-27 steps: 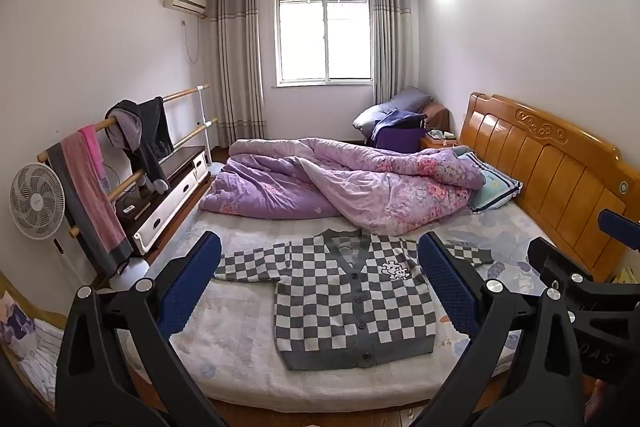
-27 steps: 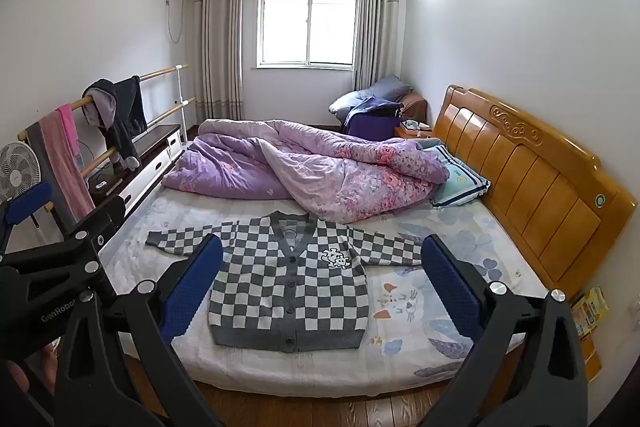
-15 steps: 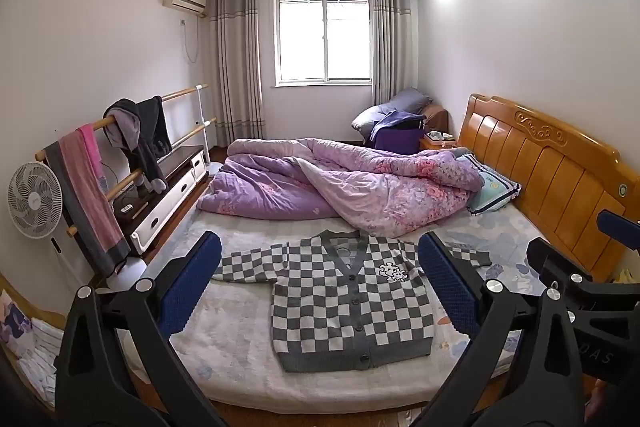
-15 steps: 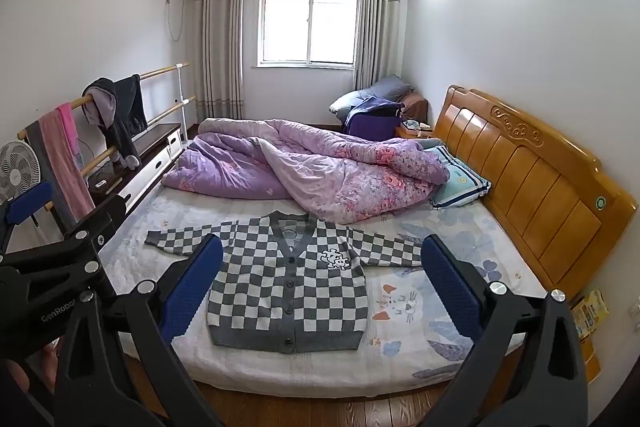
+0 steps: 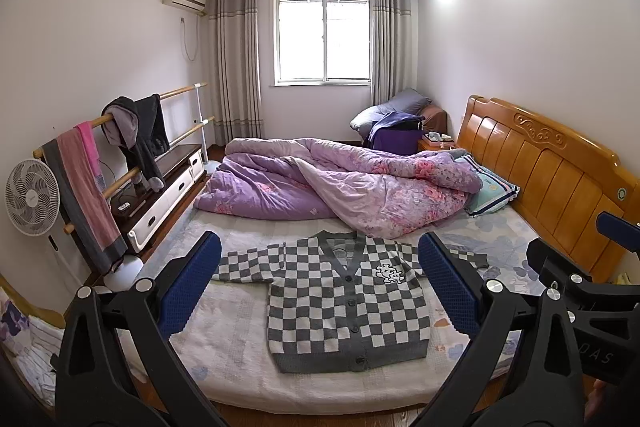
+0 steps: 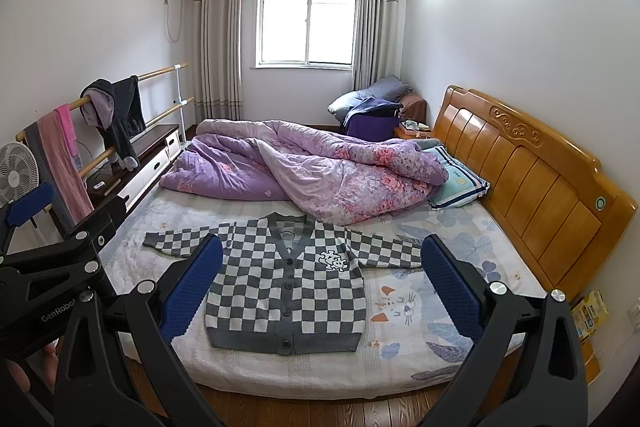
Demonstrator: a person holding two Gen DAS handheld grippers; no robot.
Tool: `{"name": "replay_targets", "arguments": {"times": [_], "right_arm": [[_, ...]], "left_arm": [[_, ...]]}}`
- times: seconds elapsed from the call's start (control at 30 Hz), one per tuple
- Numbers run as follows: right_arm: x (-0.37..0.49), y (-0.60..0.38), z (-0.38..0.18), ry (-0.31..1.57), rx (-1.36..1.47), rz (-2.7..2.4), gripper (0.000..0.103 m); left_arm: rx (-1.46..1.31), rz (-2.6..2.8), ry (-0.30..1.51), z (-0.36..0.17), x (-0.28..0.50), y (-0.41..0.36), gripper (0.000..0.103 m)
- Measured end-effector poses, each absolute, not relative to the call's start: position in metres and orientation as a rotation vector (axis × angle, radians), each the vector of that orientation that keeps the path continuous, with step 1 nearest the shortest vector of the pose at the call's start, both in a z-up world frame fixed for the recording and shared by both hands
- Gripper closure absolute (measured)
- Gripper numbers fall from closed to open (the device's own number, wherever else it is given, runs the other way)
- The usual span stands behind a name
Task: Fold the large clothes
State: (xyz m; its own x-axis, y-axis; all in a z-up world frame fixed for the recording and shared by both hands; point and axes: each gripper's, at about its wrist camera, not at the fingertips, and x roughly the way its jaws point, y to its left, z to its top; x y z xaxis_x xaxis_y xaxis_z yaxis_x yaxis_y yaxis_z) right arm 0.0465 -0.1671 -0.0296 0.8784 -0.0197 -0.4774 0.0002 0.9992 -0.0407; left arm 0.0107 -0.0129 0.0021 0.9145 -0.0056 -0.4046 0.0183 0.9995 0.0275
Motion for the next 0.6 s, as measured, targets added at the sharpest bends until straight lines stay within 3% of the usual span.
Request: {"name": "replay_targets", "arguments": {"times": [0.6], "right_arm": [[0.050, -0.165, -0.032, 0.506, -0.037, -0.007, 0.007]], "left_arm": [[0.012, -0.017, 0.428, -0.009, 0.015, -0.008, 0.005]]}}
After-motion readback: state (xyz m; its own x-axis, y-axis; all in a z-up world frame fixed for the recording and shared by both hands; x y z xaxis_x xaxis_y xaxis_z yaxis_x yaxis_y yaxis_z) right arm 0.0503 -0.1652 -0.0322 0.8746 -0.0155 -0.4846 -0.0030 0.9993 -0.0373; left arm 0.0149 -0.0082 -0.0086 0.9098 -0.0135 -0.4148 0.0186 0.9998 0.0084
